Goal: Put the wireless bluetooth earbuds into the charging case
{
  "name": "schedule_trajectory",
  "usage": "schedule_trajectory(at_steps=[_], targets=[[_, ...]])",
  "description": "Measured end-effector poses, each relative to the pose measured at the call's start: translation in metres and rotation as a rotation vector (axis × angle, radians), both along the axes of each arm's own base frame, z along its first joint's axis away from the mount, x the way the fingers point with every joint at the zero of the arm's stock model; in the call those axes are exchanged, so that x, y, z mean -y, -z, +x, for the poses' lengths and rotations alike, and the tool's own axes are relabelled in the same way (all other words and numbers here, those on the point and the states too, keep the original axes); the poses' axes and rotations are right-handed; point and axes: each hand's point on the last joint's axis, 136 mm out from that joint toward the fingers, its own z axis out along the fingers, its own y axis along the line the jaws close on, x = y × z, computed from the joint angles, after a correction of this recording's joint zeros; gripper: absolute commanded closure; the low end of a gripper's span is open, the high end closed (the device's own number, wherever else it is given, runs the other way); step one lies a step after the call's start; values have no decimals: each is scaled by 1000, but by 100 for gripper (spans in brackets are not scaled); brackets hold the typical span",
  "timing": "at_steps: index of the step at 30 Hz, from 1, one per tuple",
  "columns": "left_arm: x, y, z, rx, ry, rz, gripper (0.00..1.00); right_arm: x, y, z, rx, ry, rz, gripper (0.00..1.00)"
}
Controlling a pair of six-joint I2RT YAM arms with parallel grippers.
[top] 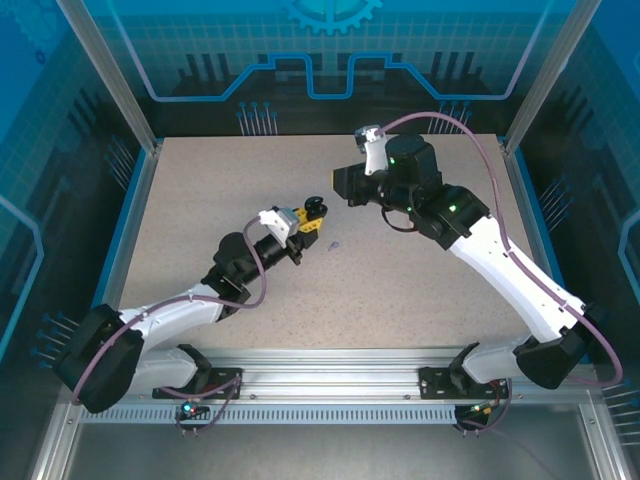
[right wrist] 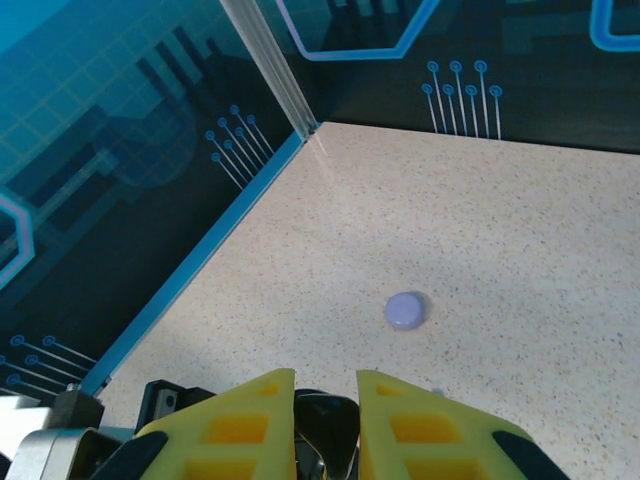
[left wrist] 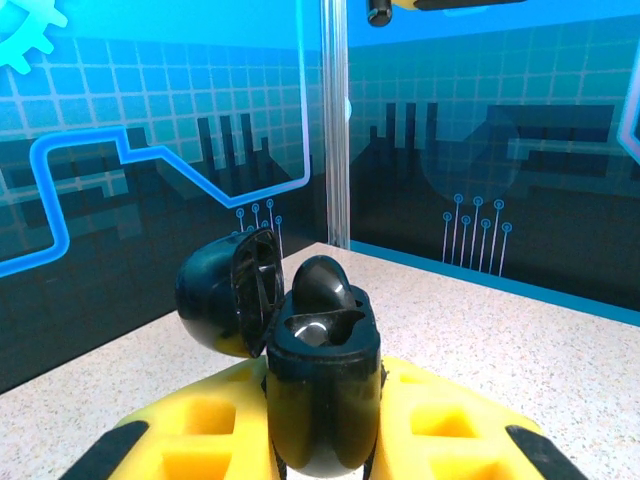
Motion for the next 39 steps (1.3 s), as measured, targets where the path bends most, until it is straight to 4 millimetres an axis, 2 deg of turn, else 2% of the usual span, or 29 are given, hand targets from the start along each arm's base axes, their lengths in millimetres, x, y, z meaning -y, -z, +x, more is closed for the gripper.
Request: schedule_trajectory(at_steps=[6, 14, 26, 39], targets=[[5, -13, 1, 29, 13, -16, 100, -15, 1, -10, 31, -74, -12, 81], [6, -15, 0, 33, 17, -19, 100, -36, 14, -20, 30, -147, -50, 81], [6, -14, 0, 35, 16, -15, 100, -36, 36, -21, -2, -152, -83, 82], [6, -15, 0, 35, 16, -15, 100, -36, 41, -18, -8, -142, -95, 82]])
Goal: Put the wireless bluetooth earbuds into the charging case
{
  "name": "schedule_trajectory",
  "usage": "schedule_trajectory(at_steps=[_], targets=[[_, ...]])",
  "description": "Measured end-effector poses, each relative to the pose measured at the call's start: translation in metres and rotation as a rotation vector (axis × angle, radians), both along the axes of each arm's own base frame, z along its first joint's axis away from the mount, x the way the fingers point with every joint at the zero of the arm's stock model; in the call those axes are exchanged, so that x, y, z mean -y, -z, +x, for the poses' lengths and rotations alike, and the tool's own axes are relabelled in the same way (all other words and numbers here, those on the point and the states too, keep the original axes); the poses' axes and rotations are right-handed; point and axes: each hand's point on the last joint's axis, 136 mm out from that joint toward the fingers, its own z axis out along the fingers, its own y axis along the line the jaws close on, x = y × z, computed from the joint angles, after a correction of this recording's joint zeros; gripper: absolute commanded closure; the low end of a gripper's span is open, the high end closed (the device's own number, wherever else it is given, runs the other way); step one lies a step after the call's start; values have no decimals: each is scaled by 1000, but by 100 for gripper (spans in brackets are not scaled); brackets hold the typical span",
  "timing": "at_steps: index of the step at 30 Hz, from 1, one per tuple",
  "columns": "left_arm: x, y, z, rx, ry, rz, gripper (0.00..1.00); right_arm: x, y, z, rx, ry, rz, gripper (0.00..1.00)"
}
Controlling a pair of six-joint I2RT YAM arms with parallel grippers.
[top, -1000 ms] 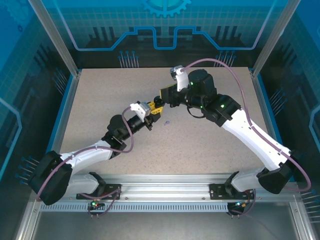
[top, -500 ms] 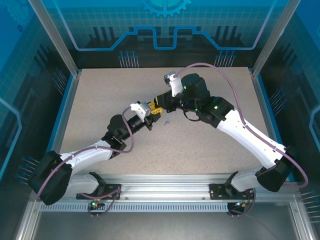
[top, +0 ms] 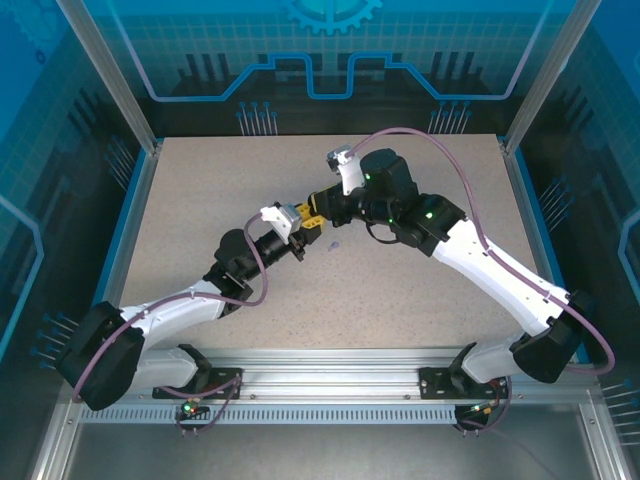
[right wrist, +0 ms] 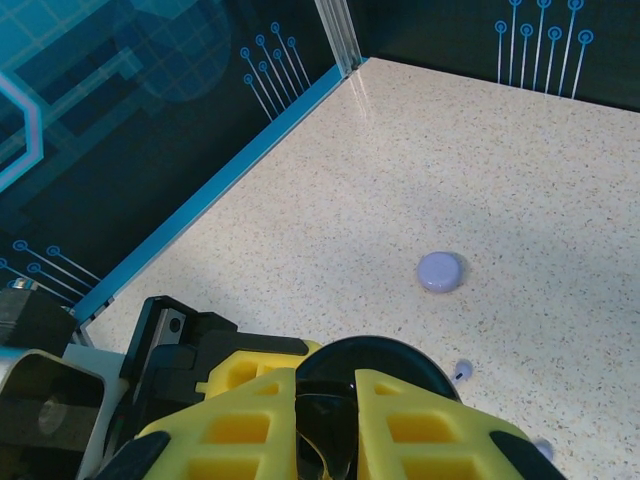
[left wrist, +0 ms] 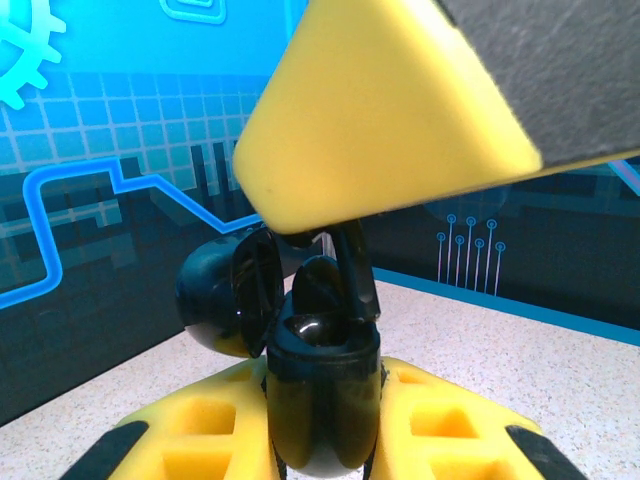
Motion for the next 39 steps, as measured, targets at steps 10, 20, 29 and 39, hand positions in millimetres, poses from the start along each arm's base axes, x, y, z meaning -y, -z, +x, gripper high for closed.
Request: schedule_trajectory(at_steps=[10, 20, 29, 39], targets=[[0, 1, -1, -9, 2, 6, 100, 0, 6, 3, 28, 9, -38, 83], [-1, 3, -1, -18, 1, 12, 100, -6, 15, -3, 92, -27, -114, 84], [-1, 5, -2, -26, 0, 18, 100, -10, 18, -9, 134, -52, -162, 60], [-1, -2, -2, -11, 3, 7, 100, -4, -28, -7, 131, -15, -70, 37]])
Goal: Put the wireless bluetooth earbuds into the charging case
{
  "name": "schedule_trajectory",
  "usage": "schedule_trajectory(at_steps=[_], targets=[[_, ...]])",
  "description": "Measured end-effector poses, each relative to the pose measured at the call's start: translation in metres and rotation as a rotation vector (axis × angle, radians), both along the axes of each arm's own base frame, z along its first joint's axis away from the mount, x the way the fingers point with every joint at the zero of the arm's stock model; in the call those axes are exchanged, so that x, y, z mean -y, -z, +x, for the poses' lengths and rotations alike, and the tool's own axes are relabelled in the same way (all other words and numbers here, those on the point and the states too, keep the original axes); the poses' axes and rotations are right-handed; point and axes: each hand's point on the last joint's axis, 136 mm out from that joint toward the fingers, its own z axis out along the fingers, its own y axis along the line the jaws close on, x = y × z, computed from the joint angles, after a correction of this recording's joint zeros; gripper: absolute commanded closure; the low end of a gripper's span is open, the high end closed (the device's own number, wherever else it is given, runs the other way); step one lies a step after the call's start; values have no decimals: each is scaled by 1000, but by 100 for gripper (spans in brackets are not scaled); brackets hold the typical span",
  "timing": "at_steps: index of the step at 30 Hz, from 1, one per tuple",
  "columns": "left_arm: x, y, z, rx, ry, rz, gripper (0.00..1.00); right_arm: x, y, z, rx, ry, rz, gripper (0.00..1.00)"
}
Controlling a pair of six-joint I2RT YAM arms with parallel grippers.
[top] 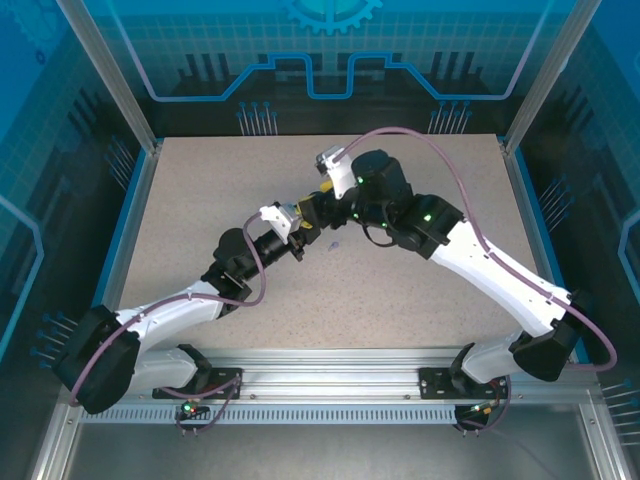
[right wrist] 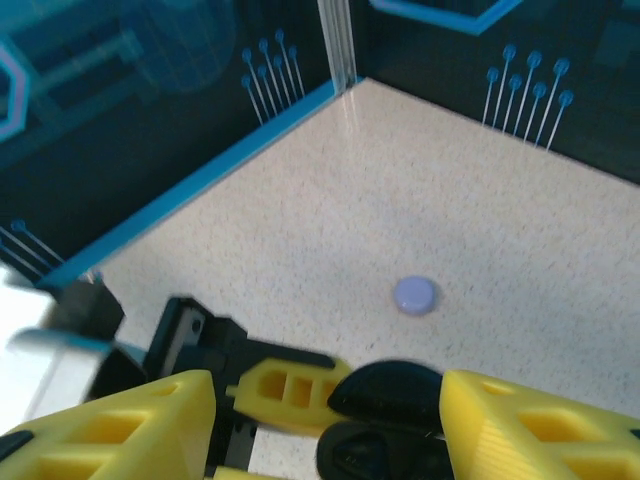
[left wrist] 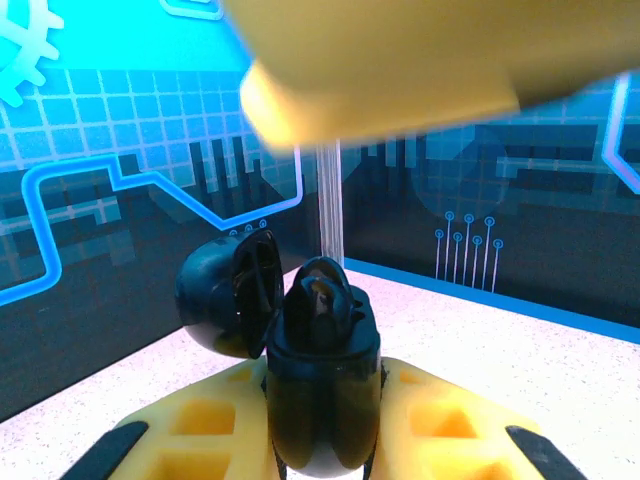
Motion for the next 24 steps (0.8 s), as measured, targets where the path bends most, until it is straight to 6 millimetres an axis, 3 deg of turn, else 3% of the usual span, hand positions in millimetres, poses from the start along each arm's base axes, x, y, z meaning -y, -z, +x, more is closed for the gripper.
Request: schedule_trajectory(at_steps=[3, 6, 10, 15, 20, 24], targets=[[0, 0, 0, 0, 0, 0, 100, 20, -16, 13, -10, 65, 55, 37], [0, 0, 0, 0, 0, 0, 100, 45, -19, 30, -46, 149, 84, 40], [1, 0, -1, 1, 11, 2, 100, 63, -11, 50, -124, 225, 85, 56], [4, 2, -4, -3, 30, 8, 100, 43, 6, 72, -226, 204, 50, 69], [7, -1, -5, -1, 50, 9, 100, 18, 38, 91, -339, 164, -7, 71], [8, -6, -6, 4, 58, 6, 100, 10, 59, 91, -402, 141, -55, 74]])
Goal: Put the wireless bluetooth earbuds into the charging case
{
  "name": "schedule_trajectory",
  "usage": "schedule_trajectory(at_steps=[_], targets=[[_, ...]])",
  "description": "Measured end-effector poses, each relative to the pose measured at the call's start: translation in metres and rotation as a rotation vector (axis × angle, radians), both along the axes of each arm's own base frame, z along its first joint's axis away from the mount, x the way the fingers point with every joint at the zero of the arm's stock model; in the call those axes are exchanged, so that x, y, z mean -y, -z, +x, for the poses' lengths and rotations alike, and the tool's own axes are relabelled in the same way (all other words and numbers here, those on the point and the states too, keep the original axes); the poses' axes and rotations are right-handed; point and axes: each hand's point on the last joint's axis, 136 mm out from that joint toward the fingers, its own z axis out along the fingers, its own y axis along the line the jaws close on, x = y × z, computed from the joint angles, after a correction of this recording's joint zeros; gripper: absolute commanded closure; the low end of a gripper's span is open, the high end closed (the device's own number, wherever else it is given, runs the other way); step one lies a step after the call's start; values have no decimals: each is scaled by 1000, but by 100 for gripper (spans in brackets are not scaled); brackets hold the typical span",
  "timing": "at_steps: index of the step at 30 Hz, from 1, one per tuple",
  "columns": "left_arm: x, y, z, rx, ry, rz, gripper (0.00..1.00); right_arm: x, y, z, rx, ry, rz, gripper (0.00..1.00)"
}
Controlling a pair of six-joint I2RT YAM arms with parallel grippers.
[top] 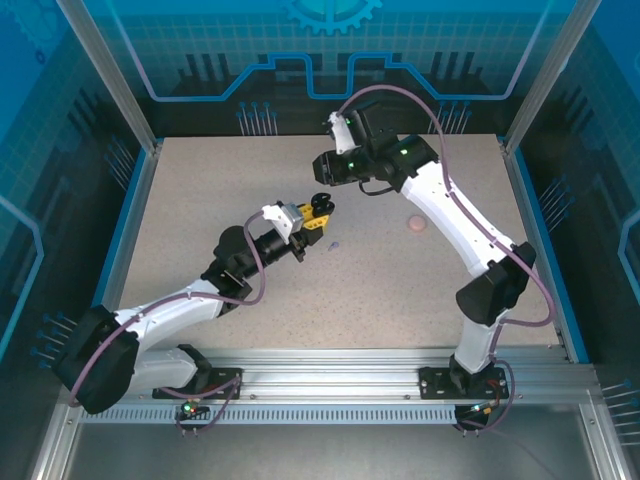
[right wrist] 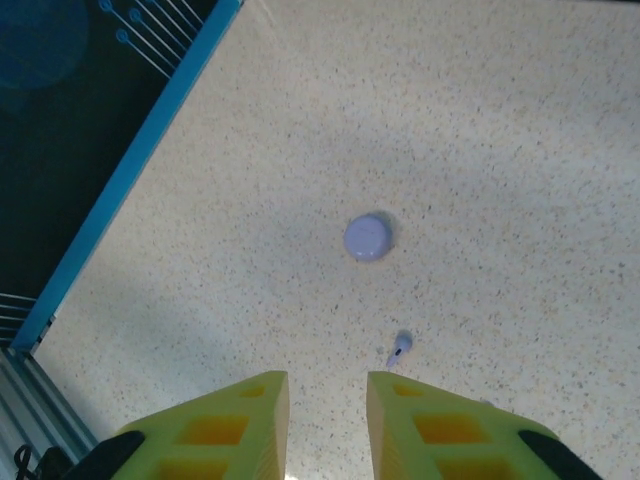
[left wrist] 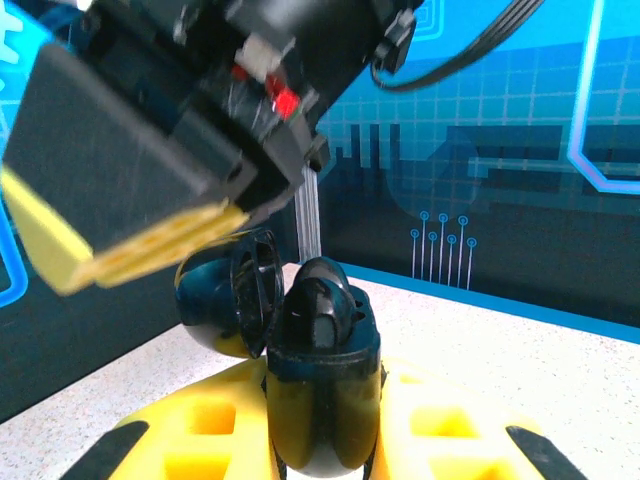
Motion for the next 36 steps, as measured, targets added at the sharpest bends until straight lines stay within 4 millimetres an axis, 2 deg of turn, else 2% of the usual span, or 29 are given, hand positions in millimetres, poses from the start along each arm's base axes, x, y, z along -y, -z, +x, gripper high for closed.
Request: schedule_trajectory(at_steps=[5, 11, 14, 17, 18, 20, 22, 23, 25, 29, 31, 33, 36], targets=[[4, 0, -2, -6, 20, 1, 100, -4, 6, -15, -22, -36, -18, 77], [9, 13, -3, -45, 40, 28, 100, 16, 2, -44, -12, -36, -12, 78], [9, 10, -2, -39, 37, 22, 100, 22, -2, -60, -7, -45, -4, 78], [12, 9, -4, -36, 47, 22, 100, 26, -4, -65, 2, -42, 7, 78], [12, 9, -4, -38, 49, 23, 100, 26, -4, -65, 5, -39, 11, 75], [13, 10, -4, -43, 50, 26, 100, 29, -2, -63, 11, -16, 11, 63], [13, 12, -2, -55, 49, 24, 100, 36, 0, -59, 6, 32, 9, 56], [13, 13, -1, -64, 48, 19, 100, 42, 1, -57, 0, 59, 13, 48], [15, 14, 4, -84, 42, 16, 100, 60, 4, -51, -12, 138, 18, 37], [23, 22, 19, -171, 40, -7, 100, 125, 7, -36, -16, 363, 55, 29], [32, 32, 28, -238, 41, -15, 100, 154, 13, -36, -21, 457, 67, 28], [43, 47, 37, -326, 39, -19, 100, 173, 28, -43, -44, 520, 65, 28], [63, 72, 54, -490, 31, -27, 100, 189, 60, -57, -106, 569, 42, 27]])
